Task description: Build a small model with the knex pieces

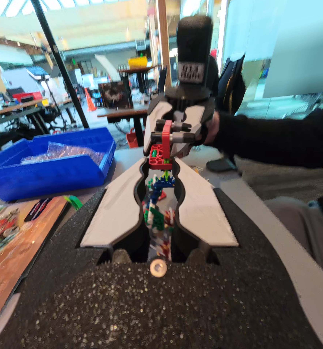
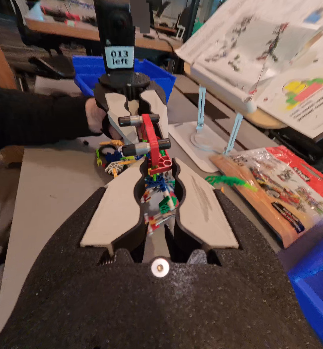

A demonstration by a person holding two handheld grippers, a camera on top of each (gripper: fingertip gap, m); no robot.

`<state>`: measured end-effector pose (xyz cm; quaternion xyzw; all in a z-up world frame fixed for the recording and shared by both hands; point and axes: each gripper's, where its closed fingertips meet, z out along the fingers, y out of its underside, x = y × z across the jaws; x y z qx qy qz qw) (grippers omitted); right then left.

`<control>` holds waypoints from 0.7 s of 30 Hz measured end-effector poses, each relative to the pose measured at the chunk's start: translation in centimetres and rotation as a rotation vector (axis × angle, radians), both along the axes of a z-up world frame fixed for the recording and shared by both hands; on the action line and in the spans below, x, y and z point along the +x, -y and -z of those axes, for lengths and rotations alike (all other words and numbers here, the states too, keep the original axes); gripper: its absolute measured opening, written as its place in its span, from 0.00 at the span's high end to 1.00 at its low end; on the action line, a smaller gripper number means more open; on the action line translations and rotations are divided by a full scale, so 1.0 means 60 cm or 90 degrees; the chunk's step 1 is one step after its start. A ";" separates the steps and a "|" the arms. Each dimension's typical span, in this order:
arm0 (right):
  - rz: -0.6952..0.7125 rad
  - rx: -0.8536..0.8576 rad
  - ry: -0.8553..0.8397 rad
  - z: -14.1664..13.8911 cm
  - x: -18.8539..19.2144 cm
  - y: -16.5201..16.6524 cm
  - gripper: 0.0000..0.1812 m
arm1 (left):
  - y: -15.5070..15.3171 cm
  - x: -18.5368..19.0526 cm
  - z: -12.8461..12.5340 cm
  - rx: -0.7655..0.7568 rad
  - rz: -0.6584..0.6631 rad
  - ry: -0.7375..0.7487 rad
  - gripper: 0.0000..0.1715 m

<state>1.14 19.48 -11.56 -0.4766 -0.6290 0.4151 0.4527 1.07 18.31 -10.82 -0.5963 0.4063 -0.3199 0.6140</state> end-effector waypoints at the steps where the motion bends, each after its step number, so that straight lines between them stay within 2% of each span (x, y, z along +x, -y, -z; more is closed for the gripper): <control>1: 0.001 -0.016 -0.014 0.000 0.001 0.001 0.88 | -0.001 0.000 0.008 -0.012 0.002 0.002 0.88; 2: -0.005 -0.034 -0.055 -0.019 0.004 0.008 0.88 | 0.004 0.003 -0.007 -0.015 0.013 0.041 0.88; 4: -0.007 -0.028 -0.077 -0.041 0.010 0.011 0.87 | 0.010 0.009 -0.031 0.010 0.019 0.044 0.87; 10: -0.008 -0.020 -0.087 -0.070 0.006 -0.001 0.87 | -0.005 0.008 -0.045 0.018 -0.003 0.051 0.87; 13: -0.003 -0.028 -0.077 -0.065 0.005 -0.004 0.87 | -0.008 0.005 -0.050 0.017 -0.006 0.055 0.86; 16: 0.017 -0.024 -0.072 -0.053 0.008 -0.002 0.87 | -0.006 -0.003 -0.061 0.026 -0.018 0.058 0.80; 21: 0.064 0.022 -0.066 -0.056 0.004 0.012 0.88 | 0.007 0.012 -0.063 0.069 -0.032 -0.025 0.79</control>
